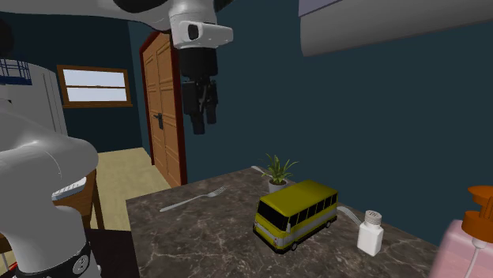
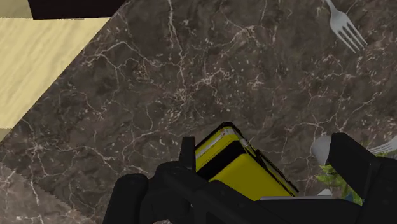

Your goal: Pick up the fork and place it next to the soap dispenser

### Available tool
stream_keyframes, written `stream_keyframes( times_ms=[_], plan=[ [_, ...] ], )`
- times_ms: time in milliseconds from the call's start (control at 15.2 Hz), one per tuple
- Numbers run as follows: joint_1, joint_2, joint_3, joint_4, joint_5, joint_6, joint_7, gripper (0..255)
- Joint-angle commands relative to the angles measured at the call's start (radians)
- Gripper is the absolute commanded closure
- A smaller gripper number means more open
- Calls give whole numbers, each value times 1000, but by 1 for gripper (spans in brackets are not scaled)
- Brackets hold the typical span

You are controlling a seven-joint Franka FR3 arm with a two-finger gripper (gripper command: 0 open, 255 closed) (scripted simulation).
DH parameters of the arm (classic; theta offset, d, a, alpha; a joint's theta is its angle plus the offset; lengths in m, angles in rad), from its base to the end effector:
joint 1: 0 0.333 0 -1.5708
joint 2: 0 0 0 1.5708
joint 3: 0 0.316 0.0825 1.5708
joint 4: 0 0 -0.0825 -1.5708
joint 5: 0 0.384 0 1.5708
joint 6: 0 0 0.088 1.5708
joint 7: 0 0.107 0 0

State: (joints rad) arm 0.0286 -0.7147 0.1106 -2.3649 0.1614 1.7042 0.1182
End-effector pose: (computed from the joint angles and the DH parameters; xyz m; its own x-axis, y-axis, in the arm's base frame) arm 0.3332 0.0705 0.5739 0.9989 -0.0233 0.0399 -0.0195 -0.9954 -0.0937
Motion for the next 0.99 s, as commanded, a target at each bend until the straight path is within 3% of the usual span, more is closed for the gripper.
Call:
stream_keyframes(
  times_ms=[0, 528, 924],
  plan=[
    [5, 29, 41, -9, 30, 33, 64, 0],
    [21, 210, 202, 7, 123, 189, 307, 0],
    [21, 400, 316, 77, 144, 310, 492, 0]
  ],
)
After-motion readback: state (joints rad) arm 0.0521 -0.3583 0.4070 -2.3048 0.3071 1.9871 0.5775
